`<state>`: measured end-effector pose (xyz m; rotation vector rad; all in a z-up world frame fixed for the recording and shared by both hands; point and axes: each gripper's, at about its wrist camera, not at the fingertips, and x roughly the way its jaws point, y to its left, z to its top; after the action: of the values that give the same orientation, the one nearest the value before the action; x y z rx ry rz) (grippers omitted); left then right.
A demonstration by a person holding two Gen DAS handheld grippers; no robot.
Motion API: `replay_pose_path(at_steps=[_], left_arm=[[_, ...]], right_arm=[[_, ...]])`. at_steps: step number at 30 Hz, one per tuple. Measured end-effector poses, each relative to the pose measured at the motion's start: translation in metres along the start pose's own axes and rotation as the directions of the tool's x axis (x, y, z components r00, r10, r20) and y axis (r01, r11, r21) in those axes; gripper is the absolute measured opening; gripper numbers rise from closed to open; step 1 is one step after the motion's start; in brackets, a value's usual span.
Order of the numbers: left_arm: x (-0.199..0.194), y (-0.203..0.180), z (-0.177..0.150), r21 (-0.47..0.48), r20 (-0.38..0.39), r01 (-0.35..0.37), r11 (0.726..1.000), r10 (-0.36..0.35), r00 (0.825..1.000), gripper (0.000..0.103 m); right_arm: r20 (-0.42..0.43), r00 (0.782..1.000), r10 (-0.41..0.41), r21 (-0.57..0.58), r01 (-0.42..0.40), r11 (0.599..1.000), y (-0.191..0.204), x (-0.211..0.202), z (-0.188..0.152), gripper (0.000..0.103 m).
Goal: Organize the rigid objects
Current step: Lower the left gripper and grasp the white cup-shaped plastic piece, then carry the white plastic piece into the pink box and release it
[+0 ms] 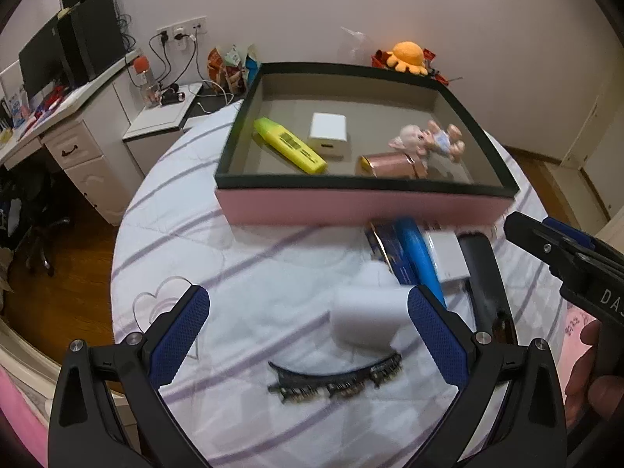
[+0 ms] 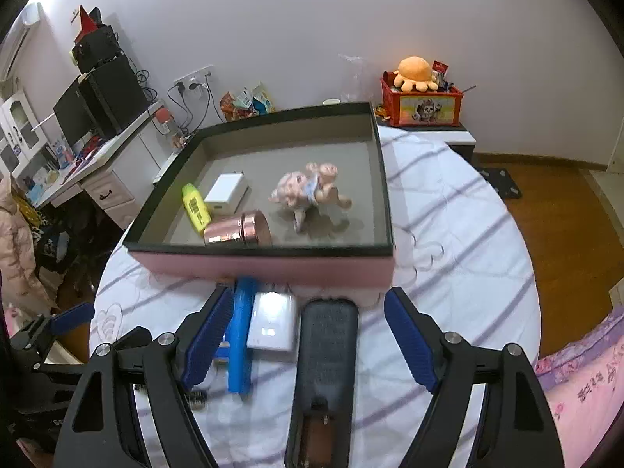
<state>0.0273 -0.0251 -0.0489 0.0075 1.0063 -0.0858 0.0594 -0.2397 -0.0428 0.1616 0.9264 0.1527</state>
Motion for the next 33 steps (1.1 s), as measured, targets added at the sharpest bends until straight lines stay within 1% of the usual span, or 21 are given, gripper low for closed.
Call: replay_pose_path(at_steps=[7, 13, 15, 17, 19, 20, 22, 23, 24, 25, 28, 30, 33], left_arm=[[0.001, -0.016, -0.009, 0.025, -0.014, 0.041, 0.999, -0.041, 0.999, 0.103], [0.033, -0.019, -0.009, 0.017, -0.083, 0.052, 0.998, -0.051, 0.995, 0.103], [0.043, -0.019, -0.010, 0.020, -0.101, 0.042, 0.999, -0.039, 0.994, 0.103], [0.048, -0.017, -0.010, 0.018, -0.111, 0.038, 0.999, -0.036, 0.993, 0.100], [0.050, -0.016, -0.009, 0.017, -0.113, 0.049, 0.999, -0.047, 0.993, 0.088], [0.051, -0.015, -0.008, 0.018, -0.110, 0.056, 0.998, -0.054, 0.992, 0.085], [0.050, -0.014, -0.007, 0.015, -0.106, 0.090, 0.996, -0.088, 0.991, 0.069], [0.050, -0.015, -0.007, 0.015, -0.105, 0.103, 0.995, -0.101, 0.989, 0.063], [0.051, -0.016, -0.007, 0.022, -0.111, 0.113, 0.993, -0.110, 0.988, 0.050], [0.051, -0.018, -0.007, 0.031, -0.119, 0.130, 0.991, -0.125, 0.985, 0.046], [0.049, -0.020, -0.004, 0.055, -0.115, 0.127, 0.990, -0.120, 0.986, 0.046], [0.047, -0.018, -0.002, 0.053, -0.115, 0.138, 0.989, -0.132, 0.985, 0.046], [0.038, -0.012, 0.001, 0.047, -0.100, 0.137, 0.989, -0.132, 0.986, 0.046]], right_arm=[[-0.007, 1.000, 0.013, 0.020, -0.012, 1.000, -0.010, -0.003, -0.013, 0.081], [-0.018, 1.000, 0.015, 0.025, -0.015, 1.000, -0.013, 0.004, -0.013, 0.081], [-0.024, 1.000, 0.013, 0.023, -0.013, 1.000, -0.014, 0.007, -0.013, 0.081], [-0.031, 0.999, 0.013, 0.024, -0.013, 1.000, -0.014, 0.011, -0.012, 0.081], [-0.038, 0.999, 0.012, 0.024, -0.011, 1.000, -0.015, 0.014, -0.011, 0.081], [-0.042, 0.999, 0.010, 0.025, -0.009, 1.000, -0.016, 0.016, -0.011, 0.081], [-0.049, 0.999, 0.008, 0.028, -0.007, 1.000, -0.017, 0.020, -0.010, 0.081], [-0.051, 0.999, 0.007, 0.030, -0.006, 1.000, -0.018, 0.021, -0.010, 0.081], [-0.052, 0.999, 0.006, 0.031, -0.004, 1.000, -0.018, 0.022, -0.010, 0.081], [-0.054, 0.999, 0.005, 0.031, -0.004, 1.000, -0.018, 0.023, -0.009, 0.081], [-0.057, 0.998, 0.003, 0.028, -0.002, 1.000, -0.017, 0.024, -0.008, 0.081], [-0.057, 0.998, 0.001, 0.028, 0.001, 1.000, -0.017, 0.024, -0.007, 0.081], [-0.057, 0.998, -0.001, 0.031, 0.002, 1.000, -0.018, 0.025, -0.006, 0.081]])
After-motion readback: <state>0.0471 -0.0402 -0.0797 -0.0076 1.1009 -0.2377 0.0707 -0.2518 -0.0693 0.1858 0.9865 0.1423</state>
